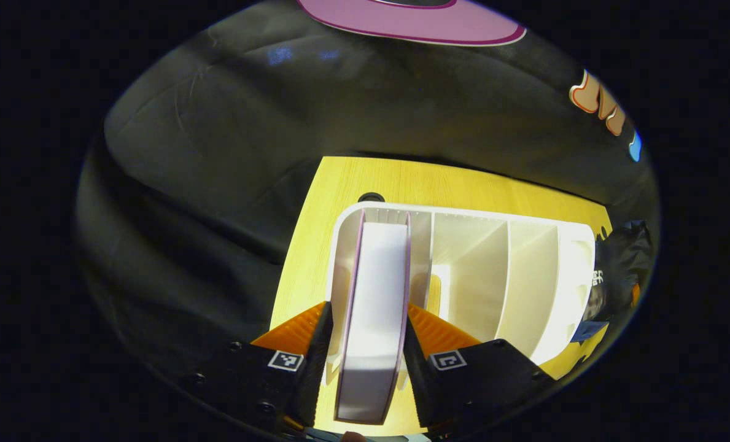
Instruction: Open the schoolbag, grab two books from the bookshelf and put them into the schoolbag.
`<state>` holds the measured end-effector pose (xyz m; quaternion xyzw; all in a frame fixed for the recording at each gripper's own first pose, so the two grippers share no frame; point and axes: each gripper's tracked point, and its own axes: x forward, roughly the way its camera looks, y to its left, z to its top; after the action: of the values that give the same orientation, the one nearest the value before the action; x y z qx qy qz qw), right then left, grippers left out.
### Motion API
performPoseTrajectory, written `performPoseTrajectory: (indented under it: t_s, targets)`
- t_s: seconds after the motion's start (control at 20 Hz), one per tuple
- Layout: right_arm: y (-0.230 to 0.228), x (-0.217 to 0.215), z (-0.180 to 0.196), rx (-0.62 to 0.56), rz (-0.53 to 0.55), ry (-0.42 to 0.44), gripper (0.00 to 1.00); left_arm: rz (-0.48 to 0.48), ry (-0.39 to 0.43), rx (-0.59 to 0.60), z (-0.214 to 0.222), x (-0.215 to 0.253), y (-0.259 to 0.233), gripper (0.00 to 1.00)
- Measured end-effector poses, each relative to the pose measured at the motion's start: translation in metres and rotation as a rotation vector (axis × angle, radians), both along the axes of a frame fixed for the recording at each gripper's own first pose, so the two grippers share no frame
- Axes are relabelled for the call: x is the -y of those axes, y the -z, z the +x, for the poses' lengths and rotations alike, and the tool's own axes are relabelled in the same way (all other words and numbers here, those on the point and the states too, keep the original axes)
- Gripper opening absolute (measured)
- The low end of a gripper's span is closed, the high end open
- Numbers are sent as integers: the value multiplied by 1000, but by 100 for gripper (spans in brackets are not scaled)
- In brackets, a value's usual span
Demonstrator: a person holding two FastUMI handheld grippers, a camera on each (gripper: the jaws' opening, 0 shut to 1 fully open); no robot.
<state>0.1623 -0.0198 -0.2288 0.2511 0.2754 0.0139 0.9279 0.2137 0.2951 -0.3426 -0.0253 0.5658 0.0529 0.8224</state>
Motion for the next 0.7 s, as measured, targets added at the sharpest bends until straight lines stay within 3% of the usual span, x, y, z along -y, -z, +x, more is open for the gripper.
performPoseTrajectory:
  t_s: [0.3, 0.7]
  targets:
    - [0, 0, 0, -3, -4, 1, 2, -23, 52, -62, -8, 9, 4, 38]
    - [1, -2, 0, -7, -11, -2, 4, -9, 92, -82, -8, 10, 3, 33]
